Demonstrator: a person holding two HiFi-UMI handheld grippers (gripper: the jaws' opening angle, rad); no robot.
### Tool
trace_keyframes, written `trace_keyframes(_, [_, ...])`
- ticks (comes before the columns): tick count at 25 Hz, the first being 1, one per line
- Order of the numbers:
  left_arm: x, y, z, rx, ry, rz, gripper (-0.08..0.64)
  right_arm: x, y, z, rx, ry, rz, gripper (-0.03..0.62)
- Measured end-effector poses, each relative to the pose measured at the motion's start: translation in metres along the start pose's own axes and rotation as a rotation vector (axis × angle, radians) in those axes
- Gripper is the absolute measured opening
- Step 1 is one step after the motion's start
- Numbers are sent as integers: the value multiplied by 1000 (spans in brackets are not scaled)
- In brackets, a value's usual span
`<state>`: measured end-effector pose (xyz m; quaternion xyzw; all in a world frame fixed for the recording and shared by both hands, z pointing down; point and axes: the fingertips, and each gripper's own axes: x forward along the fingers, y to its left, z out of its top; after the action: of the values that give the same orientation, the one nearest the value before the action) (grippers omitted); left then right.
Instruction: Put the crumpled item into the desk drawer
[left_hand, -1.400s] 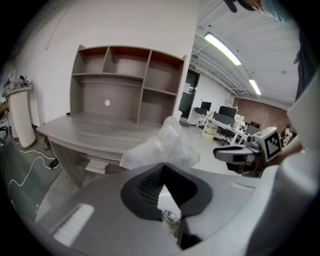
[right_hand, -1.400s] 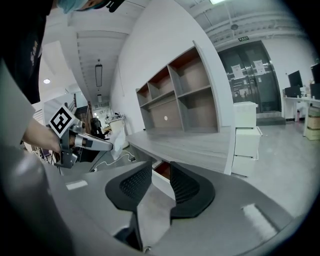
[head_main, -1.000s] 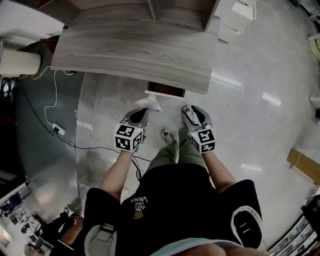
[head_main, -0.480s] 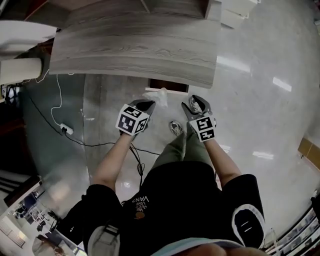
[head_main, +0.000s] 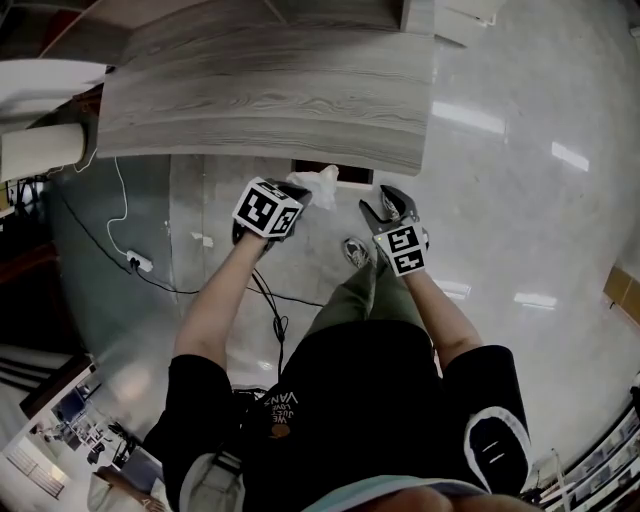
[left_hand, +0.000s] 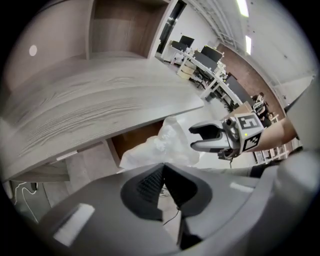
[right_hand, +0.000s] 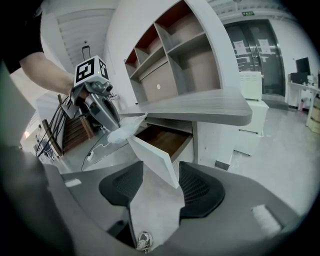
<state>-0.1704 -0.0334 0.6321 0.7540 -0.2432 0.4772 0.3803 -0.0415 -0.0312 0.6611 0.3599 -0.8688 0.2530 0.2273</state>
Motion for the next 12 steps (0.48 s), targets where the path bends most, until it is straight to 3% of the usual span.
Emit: trace_keyframes(12, [11,14,4,28,232,-46,53,17,-8,-7,27,11,22,199])
